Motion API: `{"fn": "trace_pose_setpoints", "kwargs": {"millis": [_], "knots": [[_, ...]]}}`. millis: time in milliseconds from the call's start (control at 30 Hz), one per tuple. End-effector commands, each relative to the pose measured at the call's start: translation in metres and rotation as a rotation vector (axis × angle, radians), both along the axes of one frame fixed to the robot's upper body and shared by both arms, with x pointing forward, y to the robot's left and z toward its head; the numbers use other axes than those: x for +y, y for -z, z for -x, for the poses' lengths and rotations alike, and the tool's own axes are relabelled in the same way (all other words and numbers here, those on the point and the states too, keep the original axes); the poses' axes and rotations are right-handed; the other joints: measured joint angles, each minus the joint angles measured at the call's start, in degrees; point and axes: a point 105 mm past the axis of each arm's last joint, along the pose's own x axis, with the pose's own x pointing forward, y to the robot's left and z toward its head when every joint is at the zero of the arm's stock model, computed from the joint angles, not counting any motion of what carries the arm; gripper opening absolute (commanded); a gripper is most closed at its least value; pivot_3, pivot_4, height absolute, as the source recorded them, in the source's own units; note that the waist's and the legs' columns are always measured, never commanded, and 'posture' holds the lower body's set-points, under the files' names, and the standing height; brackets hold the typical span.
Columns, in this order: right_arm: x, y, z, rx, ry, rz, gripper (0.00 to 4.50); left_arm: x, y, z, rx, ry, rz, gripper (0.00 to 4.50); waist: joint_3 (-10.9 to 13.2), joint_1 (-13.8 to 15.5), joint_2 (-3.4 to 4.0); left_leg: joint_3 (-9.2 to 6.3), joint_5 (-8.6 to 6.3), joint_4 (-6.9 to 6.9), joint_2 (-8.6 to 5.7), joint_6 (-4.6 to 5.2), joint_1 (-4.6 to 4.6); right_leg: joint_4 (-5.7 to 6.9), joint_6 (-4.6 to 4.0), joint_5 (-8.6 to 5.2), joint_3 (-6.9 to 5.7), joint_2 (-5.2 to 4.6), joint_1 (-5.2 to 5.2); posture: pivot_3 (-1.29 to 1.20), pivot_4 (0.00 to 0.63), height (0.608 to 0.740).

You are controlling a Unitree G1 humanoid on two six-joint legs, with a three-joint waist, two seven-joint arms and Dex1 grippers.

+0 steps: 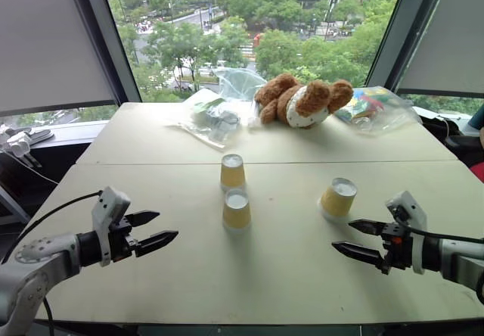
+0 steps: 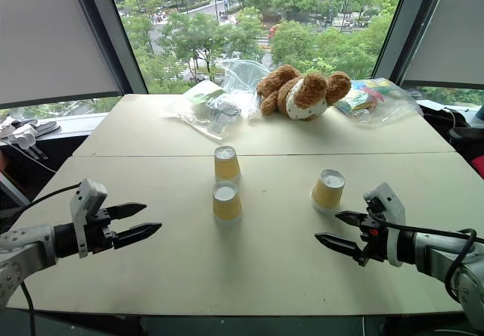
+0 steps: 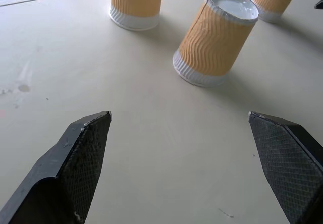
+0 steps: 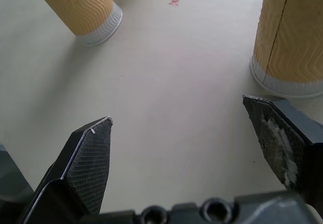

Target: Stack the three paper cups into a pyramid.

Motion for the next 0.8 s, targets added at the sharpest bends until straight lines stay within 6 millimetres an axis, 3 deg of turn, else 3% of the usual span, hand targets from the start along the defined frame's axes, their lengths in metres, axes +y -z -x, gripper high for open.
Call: {"fn": "trace_pose_setpoints", "kwargs": {"millis": [33, 200, 400, 767, 800], "knots": [[0.017, -0.015, -0.002, -0.068, -0.054, -0.015, 4.5, -0.019, -0.005, -0.009, -0.053, 0.096, -0.008, 4.46, 0.0, -0.1, 0.0, 0.0, 0.0, 0.01, 0.0, 0.0, -0.02, 0.0, 0.0, 0.0, 0.0, 0.0, -0.02, 0.0, 0.15, 0.74], [0.029, -0.013, -0.007, -0.076, -0.066, -0.031, 4.5, -0.051, -0.001, -0.035, -0.129, 0.176, 0.018, 4.46, 0.0, -0.2, -0.02, 0.0, 0.0, 0.0, 0.01, -0.01, -0.02, 0.01, 0.01, 0.0, -0.04, 0.02, -0.04, 0.0, 0.15, 0.74], [0.035, -0.01, -0.009, -0.086, -0.06, -0.041, 4.5, -0.088, 0.0, -0.051, -0.195, 0.25, 0.082, 4.46, 0.0, -0.2, -0.05, 0.01, 0.0, 0.04, -0.01, 0.0, -0.06, 0.02, 0.01, 0.01, -0.05, 0.01, -0.06, 0.0, 0.15, 0.74], [0.037, -0.009, -0.01, -0.096, -0.039, -0.041, 4.5, -0.113, 0.004, -0.062, -0.234, 0.328, 0.09, 4.46, 0.0, -0.3, -0.05, 0.01, 0.0, 0.08, -0.02, 0.0, -0.06, 0.07, 0.01, 0.01, -0.05, 0.03, -0.08, 0.0, 0.15, 0.74], [0.037, -0.009, -0.01, -0.099, -0.036, -0.041, 4.5, -0.113, 0.006, -0.064, -0.239, 0.327, 0.082, 4.22, 0.0, -0.3, -0.05, 0.01, 0.0, 0.09, -0.02, 0.0, -0.06, 0.07, 0.02, 0.01, -0.05, 0.03, -0.08, 0.0, 0.15, 0.74]]}}
